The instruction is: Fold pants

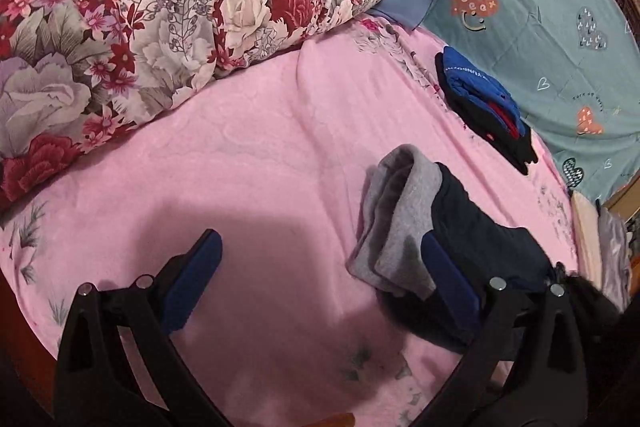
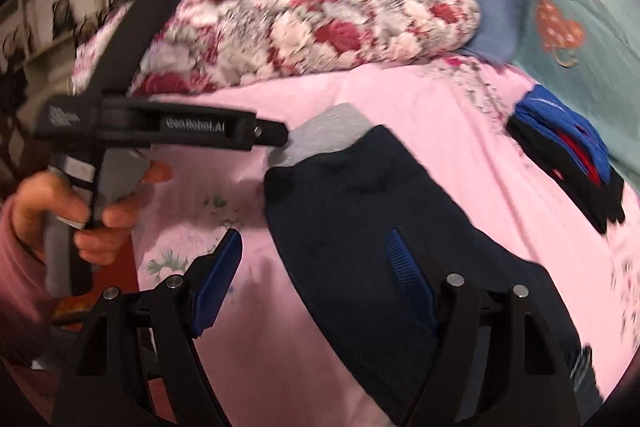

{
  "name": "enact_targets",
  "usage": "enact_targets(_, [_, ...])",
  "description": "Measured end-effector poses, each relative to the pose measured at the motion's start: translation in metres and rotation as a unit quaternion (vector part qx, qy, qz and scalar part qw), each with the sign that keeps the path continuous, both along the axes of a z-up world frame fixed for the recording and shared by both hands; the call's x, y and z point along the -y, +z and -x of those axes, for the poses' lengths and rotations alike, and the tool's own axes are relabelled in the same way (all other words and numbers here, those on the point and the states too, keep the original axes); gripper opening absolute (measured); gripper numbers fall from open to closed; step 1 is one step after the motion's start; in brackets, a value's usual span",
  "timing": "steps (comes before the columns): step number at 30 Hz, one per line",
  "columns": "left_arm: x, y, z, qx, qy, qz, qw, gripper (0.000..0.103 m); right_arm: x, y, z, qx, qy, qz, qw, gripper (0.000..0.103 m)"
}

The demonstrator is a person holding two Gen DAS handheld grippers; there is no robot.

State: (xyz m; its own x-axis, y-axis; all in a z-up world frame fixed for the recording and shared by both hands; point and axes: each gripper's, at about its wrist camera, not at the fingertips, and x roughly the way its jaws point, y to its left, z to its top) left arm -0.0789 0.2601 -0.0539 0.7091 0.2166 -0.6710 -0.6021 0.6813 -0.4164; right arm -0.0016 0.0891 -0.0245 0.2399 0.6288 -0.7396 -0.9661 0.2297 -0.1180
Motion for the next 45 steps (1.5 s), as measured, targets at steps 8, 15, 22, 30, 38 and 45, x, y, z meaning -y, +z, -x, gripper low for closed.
enact_targets(8, [-0.019,0.010,0.012,0.027,0.008,0.038,0.9989,0.101,-0.030,-0.024,-0.017,-0.003,-0.027,0.052,0.998,0.044])
enact_targets(15, [-0.014,0.030,0.001,0.111,-0.060,0.113,0.9856,0.101,-0.015,-0.006,-0.040,-0.070,-0.055,-0.016,0.996,0.022])
enact_targets(22, [0.010,0.004,-0.050,0.107,-0.130,0.233,0.9578,0.101,-0.003,0.009,-0.045,-0.068,-0.077,-0.063,0.993,0.021])
enact_targets(30, [0.026,-0.012,-0.097,0.079,-0.121,0.258,0.9553,0.101,0.002,0.009,-0.042,-0.058,-0.076,-0.074,0.993,0.021])
enact_targets(38, [0.035,-0.011,-0.111,0.042,-0.109,0.211,0.9705,0.095,0.023,0.019,-0.044,-0.068,-0.078,-0.093,0.990,0.024])
enact_targets(45, [0.042,-0.008,-0.111,0.005,-0.087,0.145,0.9856,0.067,0.065,0.031,-0.048,-0.057,-0.096,-0.112,0.987,0.024])
